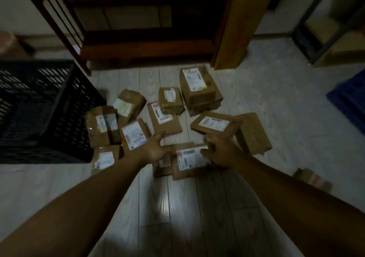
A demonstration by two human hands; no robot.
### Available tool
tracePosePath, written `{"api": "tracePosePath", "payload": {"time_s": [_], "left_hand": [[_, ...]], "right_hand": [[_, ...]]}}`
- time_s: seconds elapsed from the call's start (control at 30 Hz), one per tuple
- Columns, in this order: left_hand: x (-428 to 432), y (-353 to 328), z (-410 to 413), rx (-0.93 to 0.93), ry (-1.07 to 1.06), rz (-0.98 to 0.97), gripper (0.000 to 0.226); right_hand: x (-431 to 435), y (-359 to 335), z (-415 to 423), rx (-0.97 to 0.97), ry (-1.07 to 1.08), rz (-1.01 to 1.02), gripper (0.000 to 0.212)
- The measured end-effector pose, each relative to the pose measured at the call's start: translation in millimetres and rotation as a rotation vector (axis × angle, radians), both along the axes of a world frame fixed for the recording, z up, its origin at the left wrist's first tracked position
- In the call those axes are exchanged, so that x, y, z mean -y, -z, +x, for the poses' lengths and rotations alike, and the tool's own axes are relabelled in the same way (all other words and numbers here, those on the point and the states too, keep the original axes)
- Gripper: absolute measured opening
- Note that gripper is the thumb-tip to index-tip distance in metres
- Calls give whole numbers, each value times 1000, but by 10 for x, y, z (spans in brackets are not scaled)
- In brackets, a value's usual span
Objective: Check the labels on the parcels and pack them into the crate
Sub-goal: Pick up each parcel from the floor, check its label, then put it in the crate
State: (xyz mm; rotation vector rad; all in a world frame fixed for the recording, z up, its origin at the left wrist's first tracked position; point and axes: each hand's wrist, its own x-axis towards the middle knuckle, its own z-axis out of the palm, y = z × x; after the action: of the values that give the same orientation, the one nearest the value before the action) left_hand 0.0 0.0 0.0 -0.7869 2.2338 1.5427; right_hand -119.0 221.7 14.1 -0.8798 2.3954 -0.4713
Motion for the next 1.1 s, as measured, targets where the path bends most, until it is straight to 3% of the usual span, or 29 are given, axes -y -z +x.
{"api": "tracePosePath", "payload": {"time_s": [0.13, 0.17, 0.27, 0.33, 0.53, 0.77, 0.9, 1.1], "left_hand": [[-219, 701, 28, 87, -60, 9, 102], [-278, 838, 38, 86, -104, 49, 94], [-405, 1135, 46, 133, -102, 140, 35], [-479, 1190, 51, 135, -83, 211, 23], [-450, 915, 35, -80, -376, 250, 47], [77, 277, -25, -412, -438, 102, 69], [242, -23, -30, -609, -465, 136, 67], [348, -266, -2, -713, -443, 126, 59]], "right_hand": [[-51, 733, 91, 44, 114, 37, 78], [-67, 897, 115, 63, 129, 44, 79], [-58, 1213, 182, 159, 204, 41, 80], [-25, 1309, 174, 184, 281, -13, 80], [142, 1033, 107, 168, 371, -253, 86], [674, 521, 80, 60, 403, -611, 77], [841, 272, 121, 66, 476, -769, 82], [914, -30, 158, -16, 466, -893, 78]]}}
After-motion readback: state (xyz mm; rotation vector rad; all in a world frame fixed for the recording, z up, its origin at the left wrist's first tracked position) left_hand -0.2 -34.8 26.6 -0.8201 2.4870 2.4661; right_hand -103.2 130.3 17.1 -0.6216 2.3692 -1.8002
